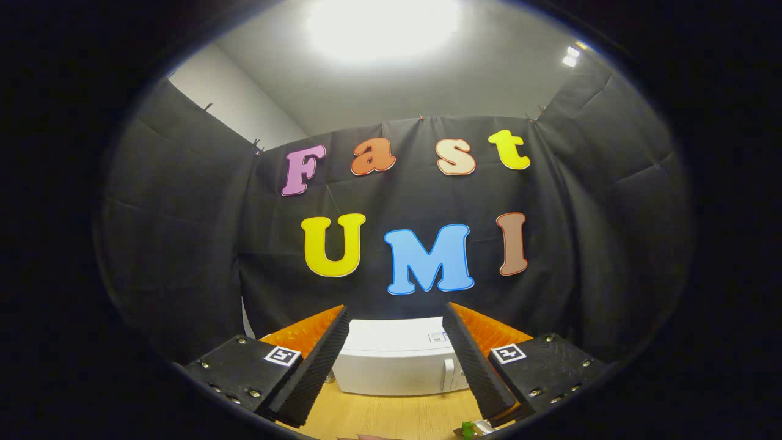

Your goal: Open the microwave, put the food inside, and close the microwave door.

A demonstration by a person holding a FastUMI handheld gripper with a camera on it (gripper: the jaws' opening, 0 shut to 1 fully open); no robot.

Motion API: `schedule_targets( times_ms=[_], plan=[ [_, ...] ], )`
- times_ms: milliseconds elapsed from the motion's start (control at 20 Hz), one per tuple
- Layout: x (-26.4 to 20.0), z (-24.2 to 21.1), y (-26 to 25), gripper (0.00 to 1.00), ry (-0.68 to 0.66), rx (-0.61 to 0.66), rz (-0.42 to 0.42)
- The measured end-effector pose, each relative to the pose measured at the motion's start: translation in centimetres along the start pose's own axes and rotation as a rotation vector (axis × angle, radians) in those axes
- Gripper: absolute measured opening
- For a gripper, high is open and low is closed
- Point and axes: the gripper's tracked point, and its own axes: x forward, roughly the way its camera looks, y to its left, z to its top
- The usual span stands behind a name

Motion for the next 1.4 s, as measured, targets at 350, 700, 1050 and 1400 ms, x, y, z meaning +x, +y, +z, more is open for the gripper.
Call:
schedule_targets(
  times_ms=[350, 700, 1050, 1400],
  plan=[
    [1.0, -3.2, 0.0, 0.98, 0.004, -0.020, 0.004],
    [2.2, -7.3, -1.0, 0.98, 0.075, -0.018, 0.005],
    [2.9, -13.1, -3.1, 0.98, 0.089, -0.053, -0.017],
    [6.6, -22.5, -6.0, 0.91, 0.099, -0.059, -0.121]
  ],
)
